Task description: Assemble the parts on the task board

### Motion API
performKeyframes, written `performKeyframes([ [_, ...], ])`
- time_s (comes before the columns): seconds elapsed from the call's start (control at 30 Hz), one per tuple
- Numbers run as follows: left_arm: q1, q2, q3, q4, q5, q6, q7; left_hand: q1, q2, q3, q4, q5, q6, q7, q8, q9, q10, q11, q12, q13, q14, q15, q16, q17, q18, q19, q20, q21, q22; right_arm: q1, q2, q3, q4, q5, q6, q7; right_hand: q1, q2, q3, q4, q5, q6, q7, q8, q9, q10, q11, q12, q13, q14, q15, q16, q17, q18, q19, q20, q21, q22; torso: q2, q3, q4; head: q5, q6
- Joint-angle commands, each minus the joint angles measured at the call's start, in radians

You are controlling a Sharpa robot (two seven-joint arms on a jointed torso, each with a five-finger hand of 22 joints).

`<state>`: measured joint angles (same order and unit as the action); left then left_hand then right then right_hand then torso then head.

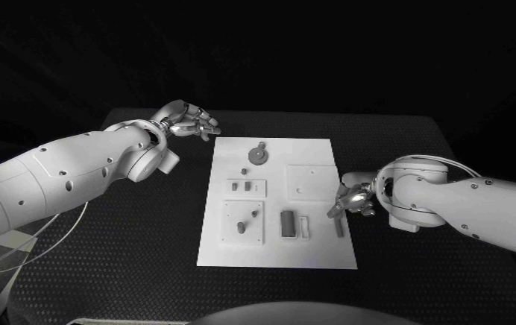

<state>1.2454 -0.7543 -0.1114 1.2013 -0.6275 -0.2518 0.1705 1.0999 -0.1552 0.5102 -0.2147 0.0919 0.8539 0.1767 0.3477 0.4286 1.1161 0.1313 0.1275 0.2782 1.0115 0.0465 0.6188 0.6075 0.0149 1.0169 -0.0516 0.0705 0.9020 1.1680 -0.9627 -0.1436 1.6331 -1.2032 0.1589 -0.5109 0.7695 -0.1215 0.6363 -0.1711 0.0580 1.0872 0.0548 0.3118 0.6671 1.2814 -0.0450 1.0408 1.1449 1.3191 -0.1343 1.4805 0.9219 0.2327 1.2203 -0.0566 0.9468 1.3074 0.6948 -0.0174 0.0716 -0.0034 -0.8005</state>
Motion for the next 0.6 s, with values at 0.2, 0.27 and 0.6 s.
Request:
performKeyframes([
  [0.2, 0.001, 0.0, 0.0, 0.004, -0.002, 0.013, 0.002, -0.008, 0.0, 0.0, 0.007, -0.005, 0.007, -0.003, 0.007, 0.001, -0.004, -0.002, 0.006, 0.002, 0.006, 0.002, -0.008, 0.002, -0.012, 0.001, 0.001, 0.001, -0.002, -0.001, -0.012, -0.013, 0.023, -0.127, 0.084, -0.024, -0.042, -0.002, 0.004, 0.019, 0.004, 0.038, -0.009, 0.018, 0.026, 0.016, -0.018, 0.014, 0.008, 0.002, -0.019, 0.002, 0.013, 0.029, 0.002, 0.004, -0.003, 0.009, 0.0, -0.0003, -0.0007, -0.003, -0.004],
  [0.27, 0.001, 0.0, 0.0, 0.004, -0.002, 0.014, 0.002, -0.008, 0.0, 0.0, 0.008, -0.006, 0.007, -0.003, 0.007, 0.001, -0.004, -0.002, 0.006, 0.002, 0.006, 0.002, -0.008, 0.002, -0.012, 0.001, 0.001, 0.001, -0.002, -0.001, -0.012, -0.014, 0.025, -0.143, 0.084, -0.024, -0.064, -0.003, 0.006, 0.039, 0.004, 0.043, -0.011, 0.019, 0.032, 0.023, -0.02, 0.026, 0.018, 0.004, -0.022, 0.005, 0.018, 0.029, 0.003, 0.002, -0.002, 0.009, 0.0, -0.0007, 0.0005, -0.005, -0.004],
  [0.6, 0.001, 0.0, 0.0, 0.003, -0.002, 0.019, 0.0, -0.011, 0.0, -0.001, 0.01, -0.009, 0.007, -0.003, 0.007, 0.001, -0.004, -0.002, 0.007, 0.003, 0.007, 0.002, -0.009, 0.004, -0.012, 0.001, 0.001, 0.001, -0.002, -0.006, 0.002, -0.026, 0.007, -0.171, 0.093, -0.025, -0.092, -0.002, 0.007, 0.056, 0.004, 0.056, -0.017, 0.024, 0.039, 0.04, -0.026, 0.052, 0.039, 0.007, -0.025, 0.009, 0.027, 0.029, 0.005, -0.001, 0.0, 0.01, 0.0, -0.0017, 0.001, -0.007, -0.007],
])
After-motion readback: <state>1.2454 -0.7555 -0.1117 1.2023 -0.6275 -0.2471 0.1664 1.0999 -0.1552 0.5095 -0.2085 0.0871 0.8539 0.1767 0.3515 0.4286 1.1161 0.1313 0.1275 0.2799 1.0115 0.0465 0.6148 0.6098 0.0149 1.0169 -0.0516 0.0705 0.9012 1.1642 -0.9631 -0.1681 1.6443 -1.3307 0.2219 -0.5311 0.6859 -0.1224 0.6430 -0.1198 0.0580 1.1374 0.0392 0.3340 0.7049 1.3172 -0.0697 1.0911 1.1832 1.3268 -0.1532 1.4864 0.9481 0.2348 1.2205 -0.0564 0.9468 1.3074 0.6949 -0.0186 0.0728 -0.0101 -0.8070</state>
